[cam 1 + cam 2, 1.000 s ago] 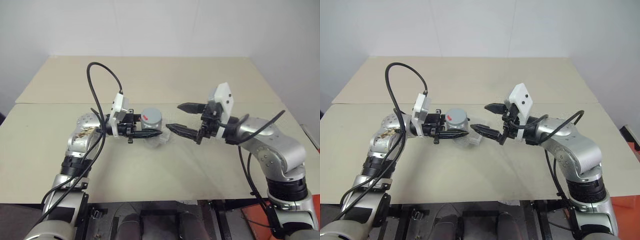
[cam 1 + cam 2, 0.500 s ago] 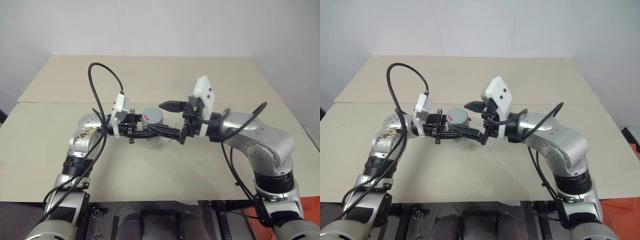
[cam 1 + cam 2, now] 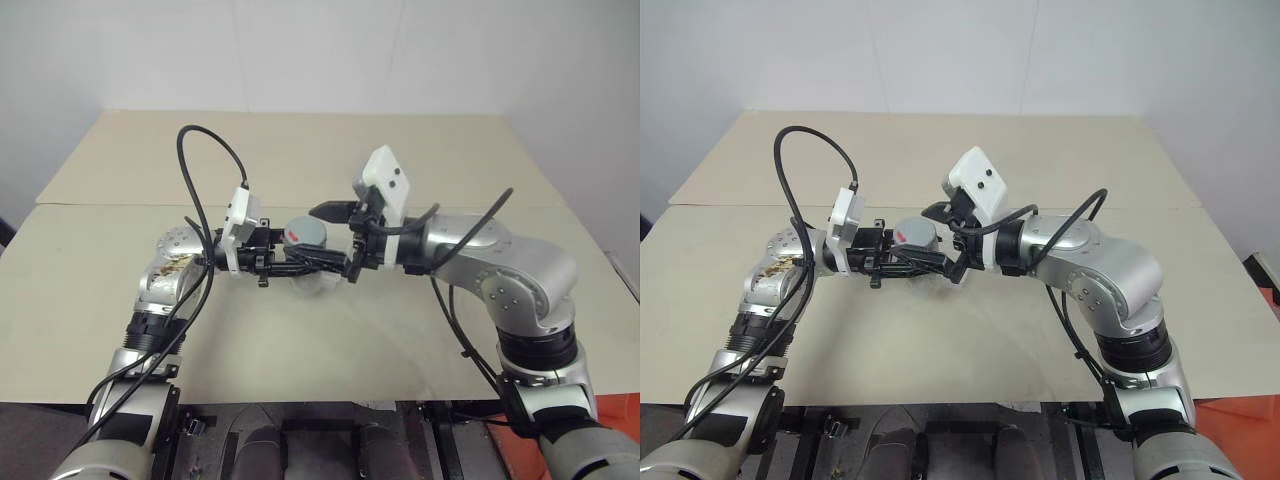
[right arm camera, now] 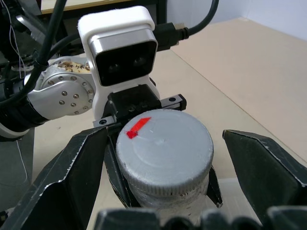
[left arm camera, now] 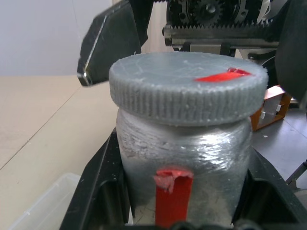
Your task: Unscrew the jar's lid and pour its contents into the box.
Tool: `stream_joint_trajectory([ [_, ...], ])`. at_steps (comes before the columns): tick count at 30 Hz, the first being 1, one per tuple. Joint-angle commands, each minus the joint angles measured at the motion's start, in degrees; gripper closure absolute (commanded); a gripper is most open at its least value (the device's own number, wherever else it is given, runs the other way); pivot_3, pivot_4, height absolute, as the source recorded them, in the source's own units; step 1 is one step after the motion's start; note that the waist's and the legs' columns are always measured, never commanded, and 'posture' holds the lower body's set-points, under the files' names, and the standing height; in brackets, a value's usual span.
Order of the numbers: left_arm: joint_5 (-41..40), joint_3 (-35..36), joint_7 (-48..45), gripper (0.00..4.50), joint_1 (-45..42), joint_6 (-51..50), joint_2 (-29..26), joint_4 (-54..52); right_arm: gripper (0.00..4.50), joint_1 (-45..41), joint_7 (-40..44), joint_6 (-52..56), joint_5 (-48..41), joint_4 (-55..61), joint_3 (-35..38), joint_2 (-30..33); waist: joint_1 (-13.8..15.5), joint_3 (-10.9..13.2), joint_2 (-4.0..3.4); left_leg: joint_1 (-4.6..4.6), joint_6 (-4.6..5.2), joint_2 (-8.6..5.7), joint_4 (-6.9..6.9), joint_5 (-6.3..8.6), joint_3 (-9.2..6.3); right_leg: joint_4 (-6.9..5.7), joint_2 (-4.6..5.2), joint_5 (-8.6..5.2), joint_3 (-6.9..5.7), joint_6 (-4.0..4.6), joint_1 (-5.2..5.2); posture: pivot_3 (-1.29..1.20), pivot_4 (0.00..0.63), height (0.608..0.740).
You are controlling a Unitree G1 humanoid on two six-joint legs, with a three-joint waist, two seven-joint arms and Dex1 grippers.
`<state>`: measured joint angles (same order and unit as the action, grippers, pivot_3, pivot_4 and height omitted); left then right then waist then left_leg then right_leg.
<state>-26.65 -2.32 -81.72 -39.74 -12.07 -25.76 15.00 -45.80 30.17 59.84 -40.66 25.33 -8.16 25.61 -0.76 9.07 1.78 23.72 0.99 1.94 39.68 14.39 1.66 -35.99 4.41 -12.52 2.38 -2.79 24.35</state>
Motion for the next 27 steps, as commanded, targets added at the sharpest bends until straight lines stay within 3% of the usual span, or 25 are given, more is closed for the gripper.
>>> stream_joint_trajectory([
  [1,-0.4,0.4,0.0,2.42,-0.8,0.9,-0.1,-1.3,0.02,-1.7,0.3,0.1,-0.2,1.1,1.0,0.0,0.0,0.0,0.00,0.00,0.00,0.00,0.00,0.00,0.00,0.00,0.00,0.00,0.00,0.00,0.00,0.00,0.150,0.740],
  [4,-0.4,0.4,-0.1,2.42,-0.6,0.9,-0.3,-1.3,0.40,-1.8,0.0,-0.2,0.0,0.9,1.2,-0.3,0.0,0.0,0.00,0.00,0.00,0.00,0.00,0.00,0.00,0.00,0.00,0.00,0.00,0.00,0.00,0.00,0.150,0.740],
  [8,-0.4,0.4,-0.2,2.42,-0.4,0.7,-0.4,-1.5,1.60,-2.0,-0.3,-0.6,0.1,1.0,1.6,-0.6,0.0,0.0,0.00,-0.01,0.00,0.00,0.00,0.00,0.00,0.00,0.00,0.00,0.00,0.00,0.00,0.00,0.150,0.740],
  [9,-0.5,0.4,-0.3,2.42,-0.3,0.7,-0.5,-1.5,1.72,-2.0,-0.6,-0.7,0.2,1.1,1.7,-0.7,0.0,0.0,0.00,0.00,0.00,0.00,0.00,0.00,0.00,0.00,0.00,0.00,0.00,0.00,0.00,0.00,0.150,0.740],
  [18,-1.0,-0.5,-0.2,2.42,2.2,-1.0,-0.6,-3.4,1.72,-2.7,0.1,-4.1,1.0,0.1,4.2,-0.1,0.0,0.0,0.00,0.00,0.00,0.00,0.00,0.00,0.00,0.00,0.00,0.00,0.00,0.00,0.01,0.00,0.150,0.740],
  [27,-1.4,-1.4,-0.4,2.42,5.6,-2.4,-1.4,-6.2,1.72,-5.0,6.6,-8.9,1.3,-2.2,7.5,4.9,0.0,0.0,-0.01,0.00,0.00,0.01,-0.01,0.00,0.00,0.06,0.00,0.00,-0.02,0.00,0.01,0.00,0.150,0.740],
])
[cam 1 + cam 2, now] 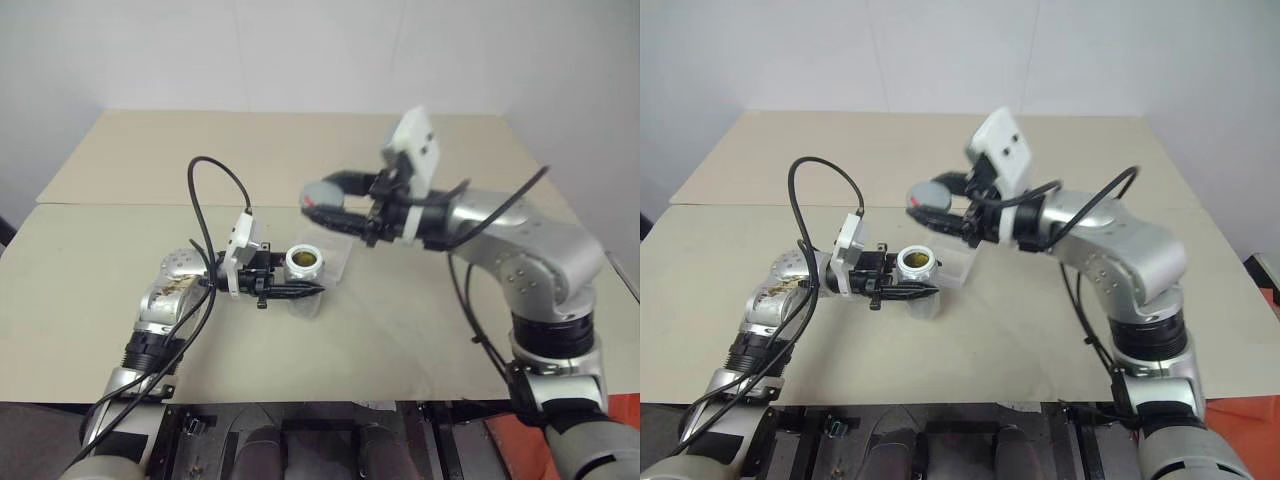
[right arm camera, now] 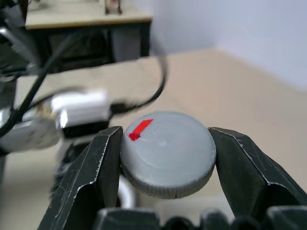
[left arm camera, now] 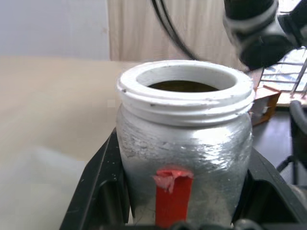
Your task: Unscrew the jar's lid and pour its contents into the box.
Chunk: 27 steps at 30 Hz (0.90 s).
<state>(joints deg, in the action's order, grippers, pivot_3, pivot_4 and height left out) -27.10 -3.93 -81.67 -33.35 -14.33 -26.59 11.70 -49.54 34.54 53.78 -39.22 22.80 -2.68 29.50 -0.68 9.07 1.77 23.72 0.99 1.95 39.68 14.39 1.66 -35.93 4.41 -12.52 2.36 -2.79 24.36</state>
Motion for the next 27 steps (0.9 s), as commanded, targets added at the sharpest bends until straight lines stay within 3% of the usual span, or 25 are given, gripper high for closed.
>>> stream_joint_trajectory([
  [1,-0.9,0.4,-0.4,2.42,-1.0,0.0,-0.6,-2.8,1.72,-1.2,2.8,-3.2,0.2,0.1,2.2,1.7,-0.1,0.0,0.00,0.00,0.00,0.00,0.00,0.00,0.00,0.00,0.00,0.00,0.01,0.00,0.00,0.00,0.150,0.740],
  [4,-0.8,1.4,0.3,2.42,-2.2,0.6,-0.9,-2.2,1.72,0.6,3.2,-3.4,1.1,-0.5,3.4,3.9,-0.1,0.0,0.00,0.00,0.00,0.00,0.00,0.00,0.01,-0.01,0.00,0.00,0.01,0.00,0.00,0.00,0.150,0.740],
  [10,-0.7,5.0,2.2,2.42,-3.5,2.5,-2.8,-1.5,1.72,12.8,-0.5,-4.7,5.8,-0.9,7.5,8.0,0.3,0.0,0.00,0.02,0.00,-0.03,0.01,0.00,0.02,0.06,0.04,0.00,0.01,0.00,-0.03,0.00,0.150,0.740],
  [16,0.6,8.1,5.9,2.42,-4.9,5.4,-4.4,1.5,1.72,23.4,-6.9,-4.8,8.5,-2.1,11.5,5.5,0.0,0.0,0.01,0.01,0.00,-0.01,0.00,0.00,0.02,0.03,0.01,0.00,0.02,0.00,-0.01,0.00,0.150,0.740],
  [18,1.2,8.2,6.9,2.42,-5.3,6.2,-4.6,2.7,1.01,25.7,-9.8,-4.2,10.1,-3.0,10.9,3.8,-0.1,0.0,0.00,0.00,0.00,-0.01,-0.01,0.00,0.02,0.03,0.00,0.00,0.03,0.00,0.00,0.00,0.150,0.740],
  [22,1.2,7.7,8.1,2.42,-5.2,6.4,-4.0,2.5,0.05,28.9,-11.3,-5.1,13.7,-4.5,8.2,2.8,-0.1,0.0,0.00,0.01,0.00,-0.01,-0.01,0.00,0.02,0.04,0.00,0.00,0.03,0.00,-0.01,0.00,0.150,0.740],
  [27,1.1,7.4,8.8,2.42,-4.8,6.3,-3.9,1.5,0.05,31.4,-7.6,-6.0,13.6,-1.7,8.7,5.3,0.0,0.0,0.00,0.01,0.00,-0.02,-0.01,0.00,0.03,0.04,0.01,0.00,0.04,0.00,-0.01,0.00,0.150,0.740],
])
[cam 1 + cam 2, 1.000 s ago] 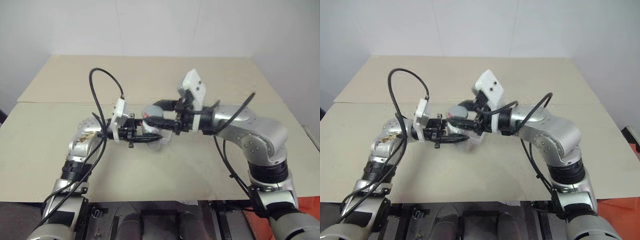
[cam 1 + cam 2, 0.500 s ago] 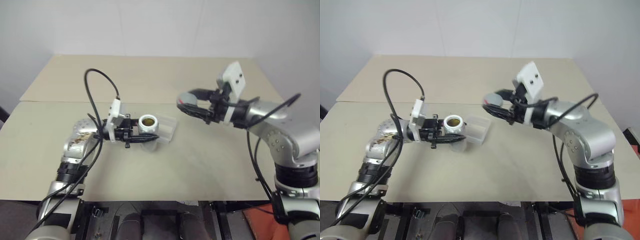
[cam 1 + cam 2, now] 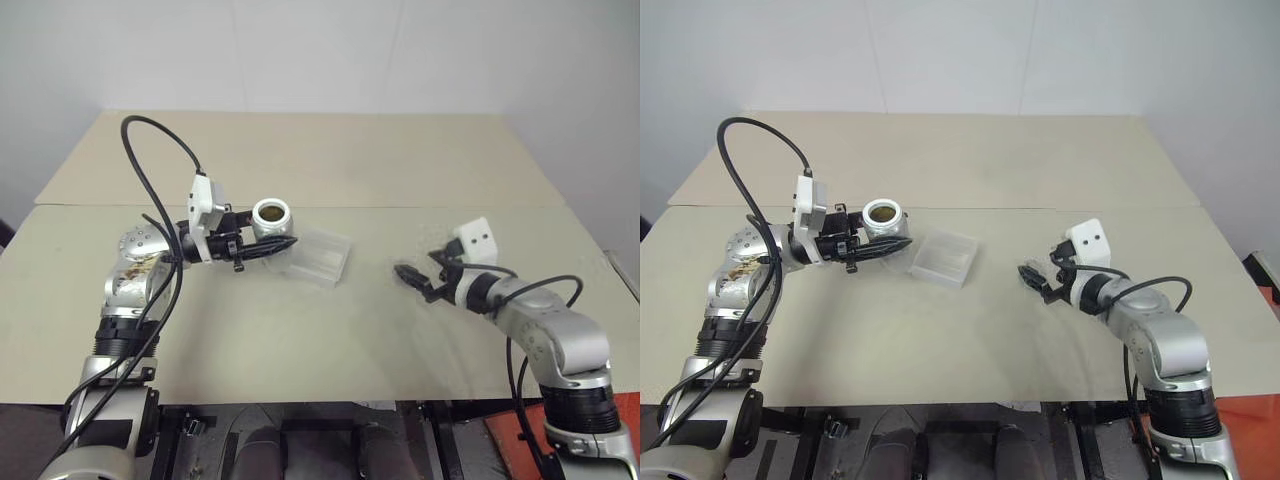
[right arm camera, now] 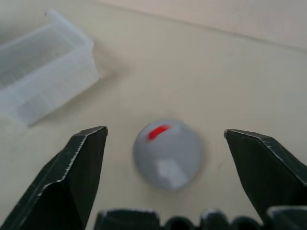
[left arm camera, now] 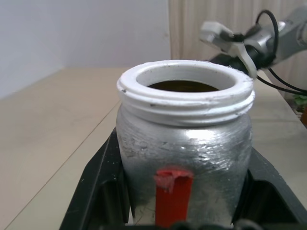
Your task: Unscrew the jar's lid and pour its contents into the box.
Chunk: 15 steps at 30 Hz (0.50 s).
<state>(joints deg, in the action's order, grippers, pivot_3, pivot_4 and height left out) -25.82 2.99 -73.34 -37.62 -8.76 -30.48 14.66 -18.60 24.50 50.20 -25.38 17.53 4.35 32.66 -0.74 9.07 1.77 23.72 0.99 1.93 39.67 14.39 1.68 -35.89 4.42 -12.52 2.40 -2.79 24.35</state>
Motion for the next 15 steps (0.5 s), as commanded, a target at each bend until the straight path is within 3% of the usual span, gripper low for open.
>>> stream_joint_trajectory([
  [1,0.0,0.5,0.8,2.42,-0.8,1.2,0.0,-1.3,0.05,0.8,3.9,-2.7,-0.6,4.2,1.9,3.2,0.1,0.0,0.00,-0.01,0.00,0.00,0.00,0.00,0.00,0.00,0.00,0.00,0.00,0.00,-0.01,0.00,0.150,0.740],
  [8,7.1,-0.9,6.7,2.42,-4.2,9.5,1.2,2.8,0.05,1.5,12.5,-4.1,-4.2,8.1,4.0,8.5,0.1,0.0,0.01,-0.07,0.00,0.00,0.01,0.00,-0.02,0.02,-0.01,0.00,-0.01,0.00,-0.08,0.00,0.150,0.740],
  [12,19.0,-4.0,17.1,2.42,-9.3,24.8,3.3,12.4,0.05,-0.1,18.7,-3.5,-8.9,9.0,5.4,11.1,0.6,0.0,0.02,-0.07,0.00,-0.05,0.03,0.00,-0.02,0.05,0.01,0.01,-0.01,-0.02,-0.11,0.00,0.150,0.740],
  [15,32.5,-8.5,30.4,2.42,-14.2,40.0,3.6,22.7,0.05,-2.0,23.2,-2.4,-10.6,8.5,4.0,14.5,1.0,0.0,0.04,-0.05,0.01,-0.05,0.02,0.01,-0.01,0.11,0.01,0.02,0.00,-0.03,-0.11,0.00,0.150,0.740],
])
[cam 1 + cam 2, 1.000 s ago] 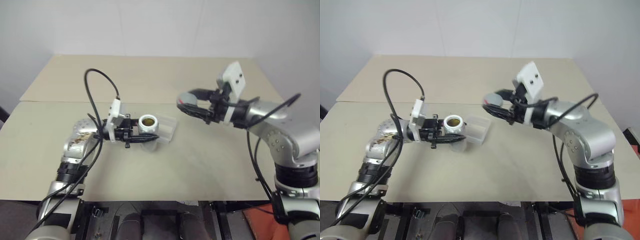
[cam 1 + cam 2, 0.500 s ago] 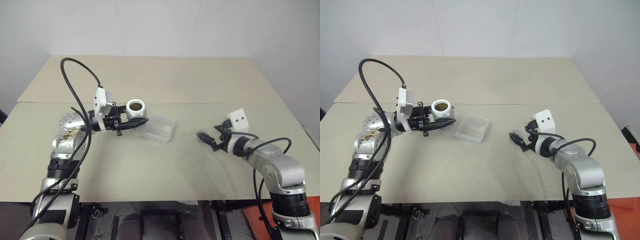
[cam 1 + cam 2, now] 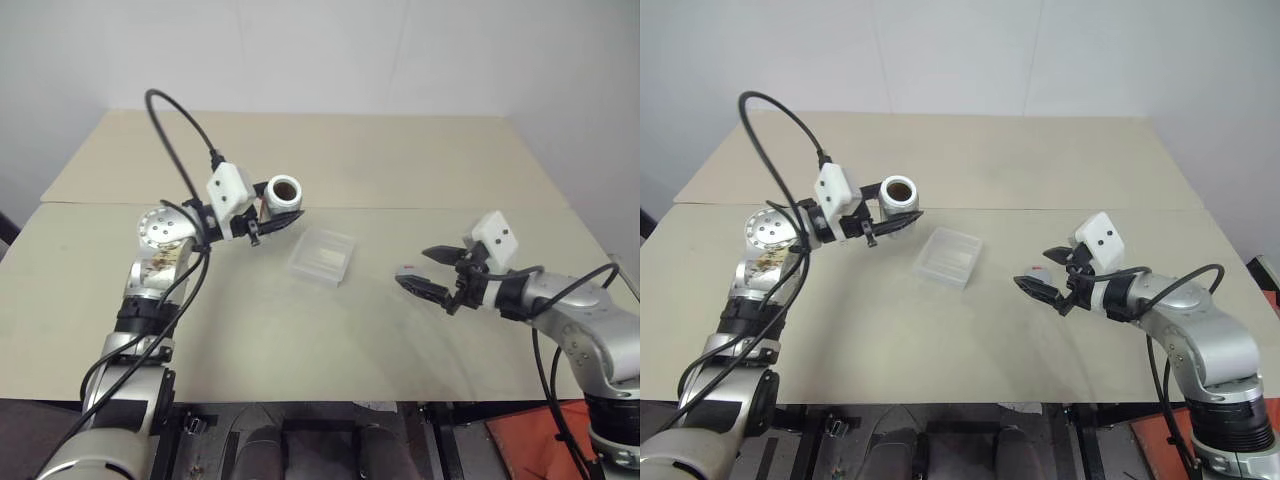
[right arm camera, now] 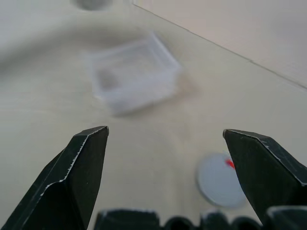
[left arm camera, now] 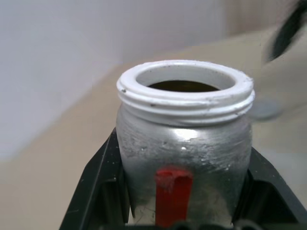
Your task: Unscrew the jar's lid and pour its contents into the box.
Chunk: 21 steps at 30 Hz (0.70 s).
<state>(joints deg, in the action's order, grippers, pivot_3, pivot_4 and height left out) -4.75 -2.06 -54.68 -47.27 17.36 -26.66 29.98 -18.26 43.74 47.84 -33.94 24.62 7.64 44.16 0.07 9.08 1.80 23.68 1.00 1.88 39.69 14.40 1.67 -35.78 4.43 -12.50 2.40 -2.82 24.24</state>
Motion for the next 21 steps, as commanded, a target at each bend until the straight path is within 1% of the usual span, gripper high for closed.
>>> stream_joint_trajectory([
  [1,16.4,-5.4,16.6,2.42,-6.3,18.5,-0.7,10.7,0.05,-2.8,4.6,-0.1,-2.0,1.1,0.3,3.7,0.2,0.0,0.02,0.02,0.00,0.00,0.01,0.00,0.01,-0.01,0.00,0.01,0.00,-0.01,0.01,0.00,0.150,0.740],
  [3,25.3,-9.2,26.3,2.42,-10.2,25.8,-1.9,16.3,0.05,-3.9,5.8,-0.7,-1.9,0.4,-0.4,4.7,0.4,0.0,0.03,0.01,0.00,-0.01,0.01,0.00,0.01,0.01,0.00,0.03,0.00,-0.03,-0.01,0.00,0.150,0.740],
  [5,32.1,-12.3,34.9,2.42,-13.3,31.1,-2.8,20.1,0.05,-4.7,6.6,-0.8,-1.8,0.0,-0.8,5.1,0.5,0.0,0.04,0.03,0.00,-0.01,0.02,0.00,0.01,0.01,0.00,0.04,0.00,-0.04,0.01,0.00,0.150,0.740],
  [7,44.5,-18.4,47.7,2.42,-16.8,34.5,-5.2,21.1,0.05,-5.6,6.9,-0.9,-1.5,-0.3,-1.2,5.2,0.5,0.0,0.06,0.08,0.00,0.00,0.01,0.00,0.02,0.00,0.01,0.04,0.00,-0.05,0.04,0.00,0.150,0.740],
  [9,57.6,-25.8,61.9,2.42,-19.9,34.5,-7.2,21.2,0.05,-6.7,6.3,-0.8,-1.2,-0.8,-1.3,4.9,0.5,0.0,0.07,0.10,0.00,-0.02,0.01,0.00,0.04,0.00,0.02,0.06,0.01,-0.08,0.06,0.00,0.150,0.740],
  [10,65.1,-30.7,70.6,2.42,-21.5,32.3,-8.0,21.2,0.05,-7.2,5.9,-0.6,-1.3,-1.1,-1.2,4.7,0.6,0.0,0.07,0.10,0.00,-0.03,0.01,0.00,0.04,-0.02,0.03,0.06,0.01,-0.09,0.06,0.00,0.150,0.740],
  [12,76.1,-39.0,84.4,2.42,-23.6,28.6,-8.5,21.8,0.05,-7.9,5.3,-0.5,-1.3,-1.3,-1.1,4.4,0.7,0.0,0.06,0.09,-0.01,-0.04,0.02,0.00,0.05,-0.02,0.04,0.07,0.00,-0.12,0.05,0.00,0.150,0.740],
  [13,80.3,-42.6,89.2,2.42,-24.4,26.5,-8.5,22.4,0.05,-8.0,5.1,-0.3,-1.4,-1.4,-1.0,4.3,0.8,0.0,0.06,0.08,-0.01,-0.04,0.02,0.00,0.05,-0.03,0.04,0.07,0.00,-0.12,0.05,0.00,0.150,0.740],
  [14,83.8,-45.8,93.1,2.42,-25.1,24.5,-8.2,23.3,0.05,-8.1,4.9,-0.3,-1.5,-1.3,-0.9,4.3,0.8,0.0,0.06,0.08,-0.01,-0.04,0.02,0.00,0.05,-0.05,0.04,0.07,-0.01,-0.13,0.05,0.00,0.150,0.740],
  [16,87.4,-49.3,99.0,2.42,-25.8,20.4,-7.2,25.3,0.05,-8.0,4.8,-0.2,-1.7,-1.2,-0.7,4.2,0.8,0.0,0.07,0.09,-0.01,-0.03,0.02,0.00,0.07,-0.09,0.03,0.07,-0.01,-0.13,0.07,0.00,0.150,0.740],
  [21,91.3,-54.4,104.3,2.42,-26.9,11.7,-3.4,30.6,0.05,-8.5,2.7,0.6,-3.2,0.1,0.8,2.9,0.8,0.0,0.08,0.22,-0.01,-0.03,0.03,0.00,0.09,-0.20,0.04,0.07,-0.01,-0.13,0.21,0.00,0.150,0.740],
])
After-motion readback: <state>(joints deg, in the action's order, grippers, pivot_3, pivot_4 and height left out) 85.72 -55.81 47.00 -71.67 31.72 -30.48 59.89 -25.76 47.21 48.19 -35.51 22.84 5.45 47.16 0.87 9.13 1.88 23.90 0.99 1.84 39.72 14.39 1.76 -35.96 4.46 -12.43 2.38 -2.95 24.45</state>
